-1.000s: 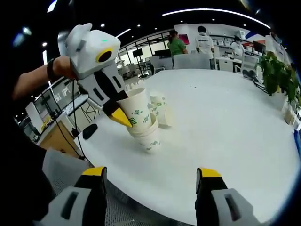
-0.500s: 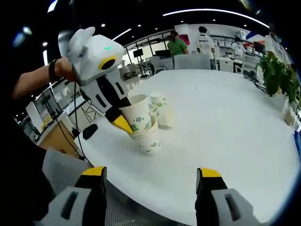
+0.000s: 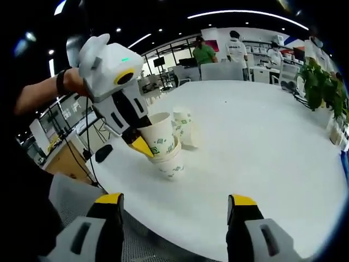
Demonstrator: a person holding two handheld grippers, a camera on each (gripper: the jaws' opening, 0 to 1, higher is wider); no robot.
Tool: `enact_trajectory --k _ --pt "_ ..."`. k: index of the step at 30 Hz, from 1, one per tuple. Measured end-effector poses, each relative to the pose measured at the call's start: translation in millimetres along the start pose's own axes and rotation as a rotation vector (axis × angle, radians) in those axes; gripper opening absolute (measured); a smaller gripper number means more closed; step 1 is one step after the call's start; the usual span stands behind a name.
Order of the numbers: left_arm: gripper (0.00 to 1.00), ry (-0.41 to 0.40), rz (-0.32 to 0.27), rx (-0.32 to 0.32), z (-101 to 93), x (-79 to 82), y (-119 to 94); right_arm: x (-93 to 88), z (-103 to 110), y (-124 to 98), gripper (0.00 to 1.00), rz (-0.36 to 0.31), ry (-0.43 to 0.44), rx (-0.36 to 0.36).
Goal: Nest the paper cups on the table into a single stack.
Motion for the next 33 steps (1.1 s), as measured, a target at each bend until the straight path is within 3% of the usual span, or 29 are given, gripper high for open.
enact_trajectory --k 12,33 --pt "0.02 0.014 0.013 -0.014 -3.6 0.8 -2 -2.5 -2 0 0.78 0.003 0.006 0.0" --pt "0.2 0.033 -0.017 -0.006 -1.5 2.3 -22 0.9 1 5 0.78 0.004 -0.009 0.014"
Point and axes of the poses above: the point that each gripper's makers call its tool centre point, and the gripper's own axes: y roughly forward along the fingers, z roughly to its left, x roughly out of its top, the point moved 7 cm from there along -y, roughly backward along the fingers, and after that the axes turned 11 degrees about -z, right-handed, at the moved point
